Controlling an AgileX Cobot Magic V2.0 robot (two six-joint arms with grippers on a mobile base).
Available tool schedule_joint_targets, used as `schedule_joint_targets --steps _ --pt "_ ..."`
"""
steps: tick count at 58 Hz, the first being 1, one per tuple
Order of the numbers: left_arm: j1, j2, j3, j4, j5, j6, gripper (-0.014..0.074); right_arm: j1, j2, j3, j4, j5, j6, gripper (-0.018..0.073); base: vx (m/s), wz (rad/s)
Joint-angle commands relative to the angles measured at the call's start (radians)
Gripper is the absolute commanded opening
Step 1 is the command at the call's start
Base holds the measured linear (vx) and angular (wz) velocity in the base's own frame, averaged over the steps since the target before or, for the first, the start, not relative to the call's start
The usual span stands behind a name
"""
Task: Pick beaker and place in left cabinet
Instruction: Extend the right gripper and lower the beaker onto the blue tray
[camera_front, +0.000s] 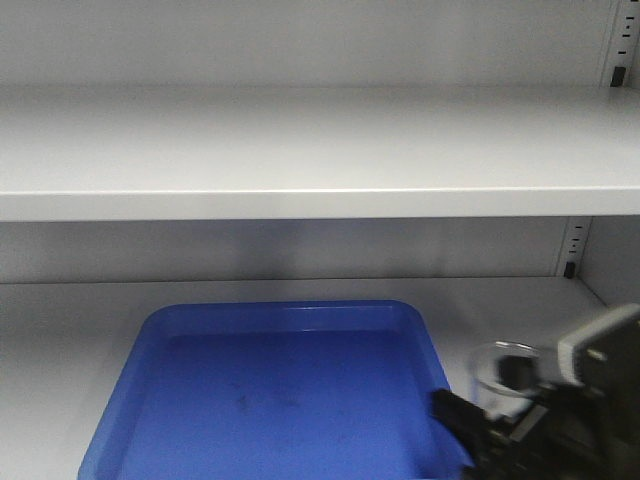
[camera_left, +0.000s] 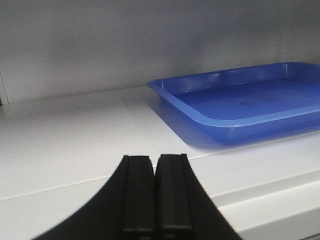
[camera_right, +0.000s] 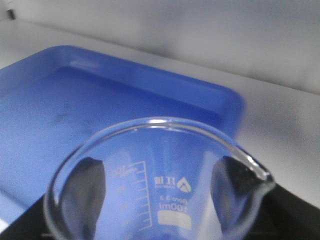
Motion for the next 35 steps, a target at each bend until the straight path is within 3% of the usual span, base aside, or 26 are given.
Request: schedule_joint_targets --steps 1,19,35 --pt "-0.006 -0.018 0.016 -0.008 -0.084 -0.002 0.0001 -0.004 0.111 -0.126 0.001 -0.065 -0.006 -0.0004 0.0 0.0" --pt "-0.006 -0.018 0.016 -0.008 -0.084 -0.002 0.0001 -0.004 0.478 -0.424 0.049 -0.323 -0.113 -0.0004 0.0 0.0" --pt "-0.006 -0.018 0.016 -0.008 -0.084 -0.002 0.0001 -0.004 0.661 -0.511 0.402 -0.57 -0.479 -0.0004 0.0 0.0"
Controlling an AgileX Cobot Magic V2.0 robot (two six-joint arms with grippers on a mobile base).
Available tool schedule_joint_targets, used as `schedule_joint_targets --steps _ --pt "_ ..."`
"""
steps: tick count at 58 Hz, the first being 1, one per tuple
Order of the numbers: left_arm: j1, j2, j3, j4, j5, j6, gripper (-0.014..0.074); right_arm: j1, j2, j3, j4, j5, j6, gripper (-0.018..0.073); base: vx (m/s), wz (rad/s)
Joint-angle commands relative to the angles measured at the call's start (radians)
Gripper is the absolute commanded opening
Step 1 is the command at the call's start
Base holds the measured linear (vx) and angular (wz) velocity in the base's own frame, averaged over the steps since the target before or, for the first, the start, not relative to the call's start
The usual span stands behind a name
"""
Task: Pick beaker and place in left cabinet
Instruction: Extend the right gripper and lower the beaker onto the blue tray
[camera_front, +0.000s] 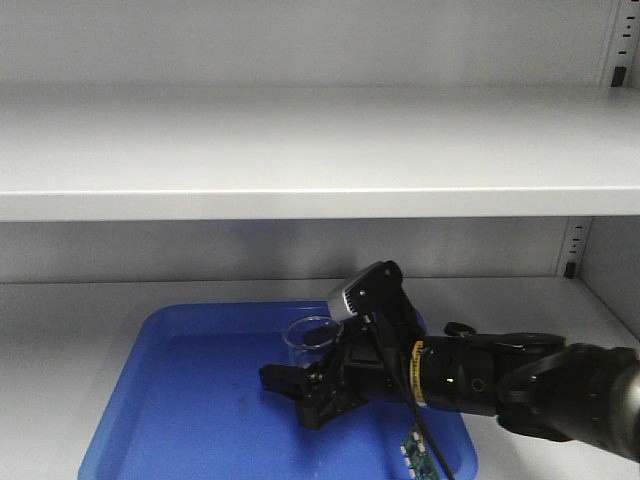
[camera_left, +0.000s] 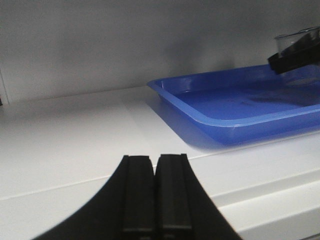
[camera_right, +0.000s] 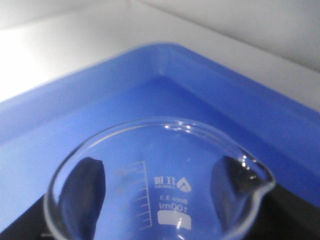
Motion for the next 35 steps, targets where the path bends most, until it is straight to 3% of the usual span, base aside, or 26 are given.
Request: schedule_joint_targets --steps 1,12,23,35 --pt "-0.006 -0.018 0.016 -0.008 -0.084 -0.002 0.0001 -0.004 -0.006 -0.042 0.185 -0.123 -0.161 -0.0004 0.0 0.0" --pt "-0.006 -0.018 0.016 -0.008 -0.084 -0.002 0.0001 -0.004 0.055 -0.042 0.325 -0.226 -0.346 -0.0001 0.0 0.0" --pt "-0.006 -0.018 0.016 -0.008 -0.084 -0.002 0.0001 -0.004 0.071 -0.042 0.355 -0.24 -0.349 0.0045 0.0 0.0" --pt "-0.006 -0.018 0.016 -0.008 -0.084 -0.002 0.0001 -0.004 0.071 -0.042 0.35 -0.248 -0.323 0.0227 0.0 0.0"
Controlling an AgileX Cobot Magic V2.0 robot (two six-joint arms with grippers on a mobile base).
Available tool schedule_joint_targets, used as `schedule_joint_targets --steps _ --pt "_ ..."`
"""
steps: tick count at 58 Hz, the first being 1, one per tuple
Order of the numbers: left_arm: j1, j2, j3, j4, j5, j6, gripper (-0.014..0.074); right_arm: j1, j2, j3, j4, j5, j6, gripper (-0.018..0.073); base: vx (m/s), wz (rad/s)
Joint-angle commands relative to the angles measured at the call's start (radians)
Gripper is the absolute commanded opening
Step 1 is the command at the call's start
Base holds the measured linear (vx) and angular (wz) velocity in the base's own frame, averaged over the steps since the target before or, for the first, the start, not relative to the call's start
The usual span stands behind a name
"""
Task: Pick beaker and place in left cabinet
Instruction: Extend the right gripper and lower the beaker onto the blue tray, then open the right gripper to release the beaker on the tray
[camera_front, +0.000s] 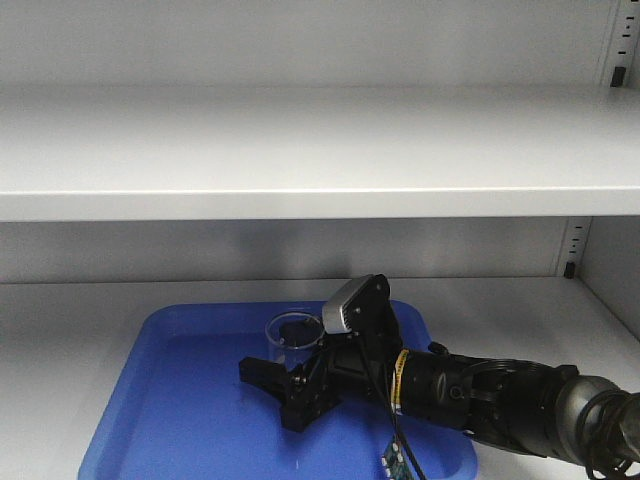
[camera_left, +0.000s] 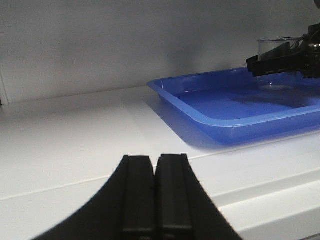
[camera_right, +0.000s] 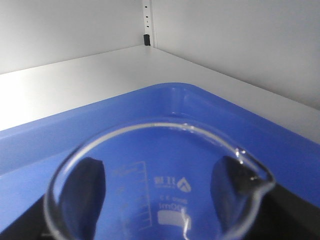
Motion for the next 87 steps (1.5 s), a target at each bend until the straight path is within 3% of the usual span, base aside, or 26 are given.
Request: schedule_joint_targets --steps 1,17,23,32,53,58,63,72,79,87 --pt "-0.006 -0.018 0.016 -0.008 -0.084 -0.002 0.0001 -0.004 -0.051 -0.035 0.048 -0.069 0.007 0.0255 0.0 0.0" --pt "-0.006 -0.018 0.016 -0.008 -0.084 -0.002 0.0001 -0.004 -0.051 -0.035 0.049 -0.057 0.01 0.061 0.0 0.0" --pt "-0.006 -0.018 0.016 -0.008 -0.084 -0.002 0.0001 -0.004 -0.051 -0.035 0.051 -0.057 0.01 0.0662 0.0 0.0" --pt "-0.006 -0.018 0.016 -0.008 -0.084 -0.002 0.0001 -0.004 -0.068 -0.035 0.053 -0.058 0.008 0.0652 0.0 0.0" --pt "-0.006 -0.018 0.016 -0.008 -0.084 -0.002 0.0001 -0.004 -0.186 -0.035 0.056 -0.045 0.009 0.0544 0.0 0.0" --pt "-0.006 -0.018 0.016 -0.008 -0.084 -0.002 0.0001 -0.004 -0.207 -0.035 0.052 -0.018 0.035 0.0474 0.0 0.0" --pt "-0.006 -0.018 0.016 -0.008 -0.084 -0.002 0.0001 -0.004 -0.226 -0.035 0.03 0.035 0.096 0.0345 0.0 0.0" --pt "-0.006 -0.018 0.016 -0.008 -0.084 -0.002 0.0001 -0.004 -0.267 -0.035 -0.135 0.156 0.269 -0.0017 0.0 0.0" --pt "-0.006 -0.018 0.016 -0.008 -0.084 -0.002 0.0001 -0.004 -0.299 -0.023 -0.348 0.239 0.449 -0.0011 0.0 0.0" --pt "-0.006 -0.018 0.016 -0.008 -0.084 -0.002 0.0001 -0.004 -0.36 0.032 -0.462 0.268 0.537 -0.0007 0.0 0.0"
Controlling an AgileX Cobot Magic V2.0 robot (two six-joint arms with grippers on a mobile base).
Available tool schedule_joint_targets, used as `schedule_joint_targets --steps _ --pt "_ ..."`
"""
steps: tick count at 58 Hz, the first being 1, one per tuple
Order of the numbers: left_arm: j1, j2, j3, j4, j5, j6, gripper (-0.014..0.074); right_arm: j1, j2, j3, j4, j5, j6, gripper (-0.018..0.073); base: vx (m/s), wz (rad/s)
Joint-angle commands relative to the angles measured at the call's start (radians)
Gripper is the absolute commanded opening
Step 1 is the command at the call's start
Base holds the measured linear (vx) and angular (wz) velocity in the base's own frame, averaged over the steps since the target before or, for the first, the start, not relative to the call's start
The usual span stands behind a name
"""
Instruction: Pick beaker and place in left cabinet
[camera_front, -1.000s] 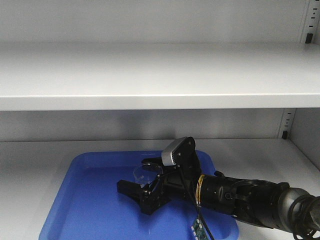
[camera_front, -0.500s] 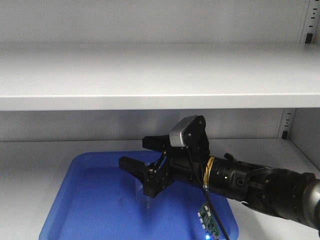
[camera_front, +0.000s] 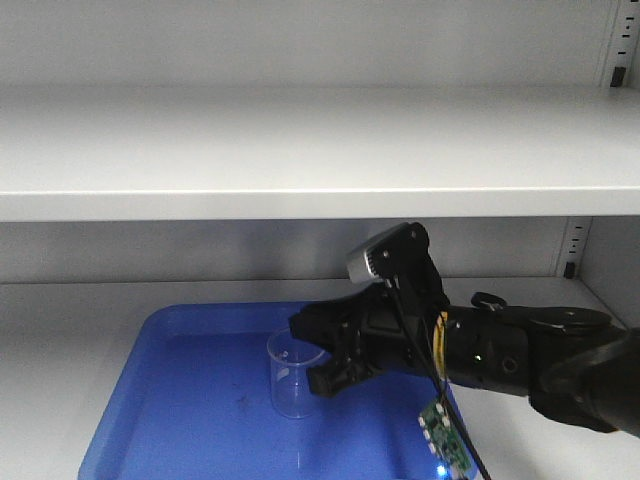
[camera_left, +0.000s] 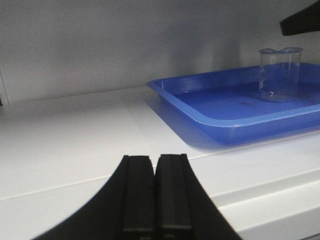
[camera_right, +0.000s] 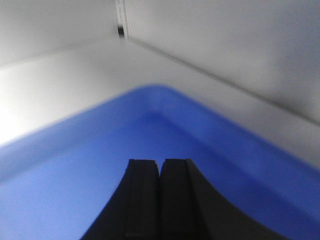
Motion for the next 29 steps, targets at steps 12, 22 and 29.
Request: schedule_joint_targets --steps 12,22,29 --pt "-0.006 -0.018 0.016 -0.008 -0.084 -0.002 0.0001 -0.004 -0.225 0.14 -0.038 0.068 0.05 -0.0006 0.0 0.0" --pt "-0.006 -0.018 0.016 -0.008 -0.084 -0.002 0.0001 -0.004 -0.354 0.256 -0.038 0.067 0.077 -0.0006 0.0 0.0" --pt "-0.006 -0.018 0.016 -0.008 -0.084 -0.002 0.0001 -0.004 -0.438 0.308 -0.053 0.067 0.08 -0.0006 0.0 0.0"
